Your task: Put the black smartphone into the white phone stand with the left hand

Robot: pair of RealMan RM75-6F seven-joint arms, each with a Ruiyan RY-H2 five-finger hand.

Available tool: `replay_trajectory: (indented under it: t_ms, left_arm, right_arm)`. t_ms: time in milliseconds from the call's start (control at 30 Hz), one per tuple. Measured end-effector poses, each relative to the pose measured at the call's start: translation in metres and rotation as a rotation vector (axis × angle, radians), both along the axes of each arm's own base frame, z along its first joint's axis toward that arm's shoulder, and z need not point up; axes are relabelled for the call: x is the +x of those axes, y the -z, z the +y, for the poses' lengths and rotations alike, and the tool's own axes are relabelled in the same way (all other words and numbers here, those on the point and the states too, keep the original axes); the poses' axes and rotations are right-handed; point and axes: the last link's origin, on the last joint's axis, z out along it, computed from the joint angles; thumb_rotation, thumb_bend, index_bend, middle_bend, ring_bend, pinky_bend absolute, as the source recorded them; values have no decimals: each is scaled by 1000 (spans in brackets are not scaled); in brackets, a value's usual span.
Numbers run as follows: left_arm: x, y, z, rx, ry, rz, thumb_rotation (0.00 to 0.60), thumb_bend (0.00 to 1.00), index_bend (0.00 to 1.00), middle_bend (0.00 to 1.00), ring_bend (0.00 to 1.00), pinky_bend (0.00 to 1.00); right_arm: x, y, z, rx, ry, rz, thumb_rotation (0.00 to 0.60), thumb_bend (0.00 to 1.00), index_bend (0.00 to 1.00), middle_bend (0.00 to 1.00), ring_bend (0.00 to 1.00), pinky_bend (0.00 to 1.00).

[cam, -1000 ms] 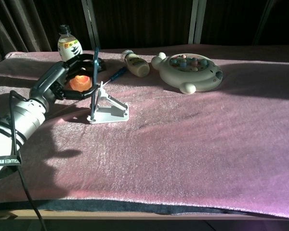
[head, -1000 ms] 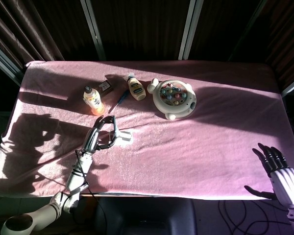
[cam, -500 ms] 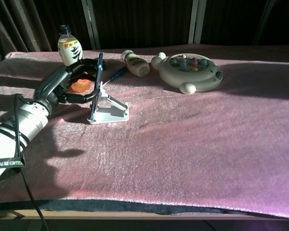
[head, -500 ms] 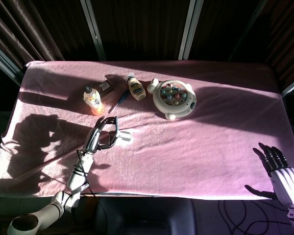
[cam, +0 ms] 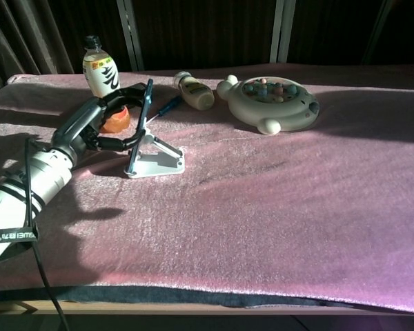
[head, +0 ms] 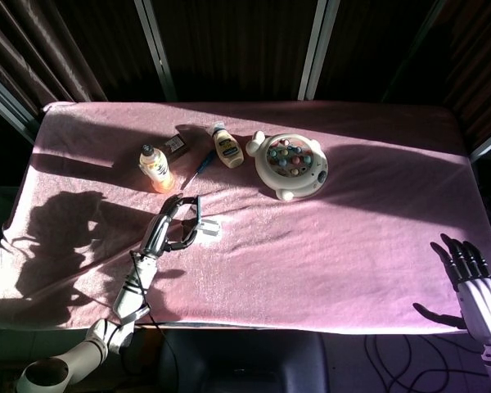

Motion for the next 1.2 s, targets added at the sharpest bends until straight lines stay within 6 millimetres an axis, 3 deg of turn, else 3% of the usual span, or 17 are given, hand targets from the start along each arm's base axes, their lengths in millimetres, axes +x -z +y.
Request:
replay_trajectory:
  t_ms: [133,233,433,600,767,867,1067,1200]
  left_arm:
    - [0,-1,0,2,0,-3,600,338,122,52,0,0]
    - [0,-4,-1,5,5,-10,600,320,47,1,0,0]
    - [0,-12,-3,15,34,10,600,287,0,0,0,0]
    - [-21,-42,-15,95,67,92,600,284,6,0,0,0]
    - [-69,-96,-43,125,57,287,600,272,10,0,0,0]
    - [-87,-125,-66,137,3,447,600,294,0,0,0,0]
    - [-95,-159,-120,187,-121,721,600,305,0,0,0,0]
    - [-98,-177,-145,211,-175,804,600,304,0,0,0,0]
  right_arm:
    - [1,1,0,2,-4,6,600,234,0,0,0,0]
    - [1,1,0,0,-7,6,600,234,0,0,0,0]
    - [1,2,0,-4,-10,13,600,234,0,0,0,0]
    - [0,1,1,-2,-10,20,600,234,0,0,0,0]
    - [-1,4,1,0,6,43,600,234,0,0,0,0]
    - [-2,6,0,3,16,58,600,234,0,0,0,0]
    - [3,13,-5,2,15,55,600,234,0,0,0,0]
    - [3,17,-9,7,18,78,600,218,0,0,0,0]
